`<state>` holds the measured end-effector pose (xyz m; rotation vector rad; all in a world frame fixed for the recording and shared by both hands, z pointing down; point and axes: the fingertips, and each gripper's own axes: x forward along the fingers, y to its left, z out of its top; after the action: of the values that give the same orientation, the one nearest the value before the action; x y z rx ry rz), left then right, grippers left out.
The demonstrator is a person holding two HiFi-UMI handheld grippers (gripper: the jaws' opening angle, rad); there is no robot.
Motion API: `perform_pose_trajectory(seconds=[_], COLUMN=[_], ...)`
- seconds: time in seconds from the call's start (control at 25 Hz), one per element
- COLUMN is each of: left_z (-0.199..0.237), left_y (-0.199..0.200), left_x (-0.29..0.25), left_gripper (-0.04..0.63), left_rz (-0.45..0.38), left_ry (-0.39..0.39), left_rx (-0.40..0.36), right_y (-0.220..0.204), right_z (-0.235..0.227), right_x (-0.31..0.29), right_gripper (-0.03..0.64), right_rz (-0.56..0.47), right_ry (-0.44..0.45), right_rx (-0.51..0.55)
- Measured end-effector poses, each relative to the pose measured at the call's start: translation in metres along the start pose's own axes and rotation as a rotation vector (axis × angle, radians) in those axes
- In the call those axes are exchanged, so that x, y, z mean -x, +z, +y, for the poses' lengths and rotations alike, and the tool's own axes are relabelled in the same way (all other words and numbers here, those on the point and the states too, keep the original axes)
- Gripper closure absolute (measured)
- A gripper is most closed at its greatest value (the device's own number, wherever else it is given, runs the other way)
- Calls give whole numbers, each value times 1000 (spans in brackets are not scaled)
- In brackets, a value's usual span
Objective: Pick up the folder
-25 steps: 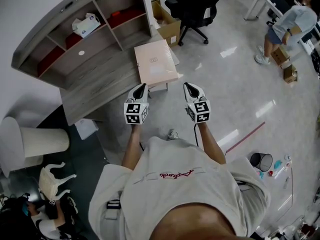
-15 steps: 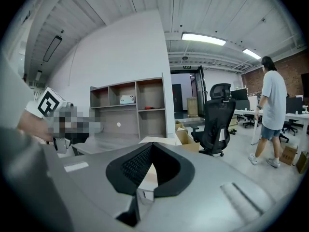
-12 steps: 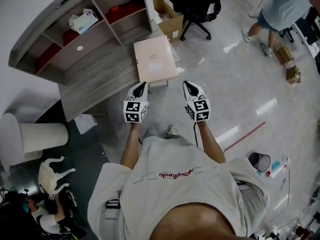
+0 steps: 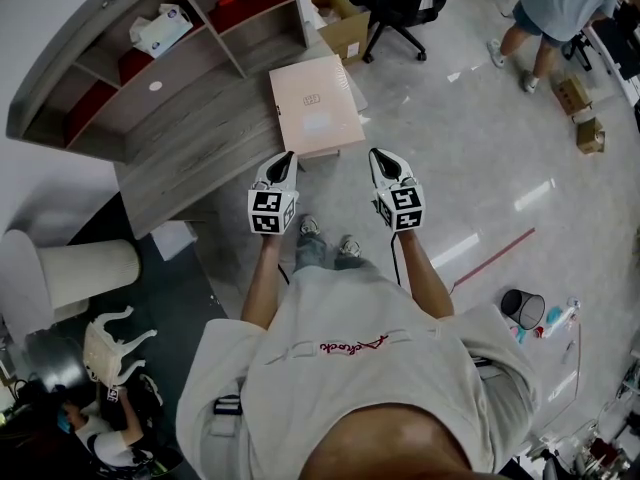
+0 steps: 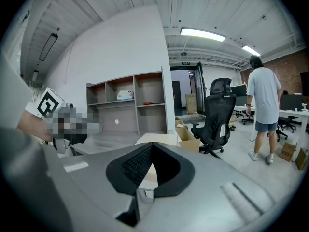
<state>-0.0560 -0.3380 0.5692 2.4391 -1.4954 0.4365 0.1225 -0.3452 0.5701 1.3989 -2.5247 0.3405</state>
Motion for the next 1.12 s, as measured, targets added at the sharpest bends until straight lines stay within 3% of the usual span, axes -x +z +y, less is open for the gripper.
perform_pose_trajectory(seconds=[0.64,1.12], left_z=[48,58], left_y=[-44,-83], left_x=[-31,-45], left_gripper=[597,597], left_rz=[77,137], left_ry=[-49,-57], left_rx=[64,101], right_y=[-31,-77], right_z=[9,18], right_x=[-50,-78], right_gripper=[611,611], right_rz=[112,203], right_ry=[-27,2], right_rx=[-16,-57])
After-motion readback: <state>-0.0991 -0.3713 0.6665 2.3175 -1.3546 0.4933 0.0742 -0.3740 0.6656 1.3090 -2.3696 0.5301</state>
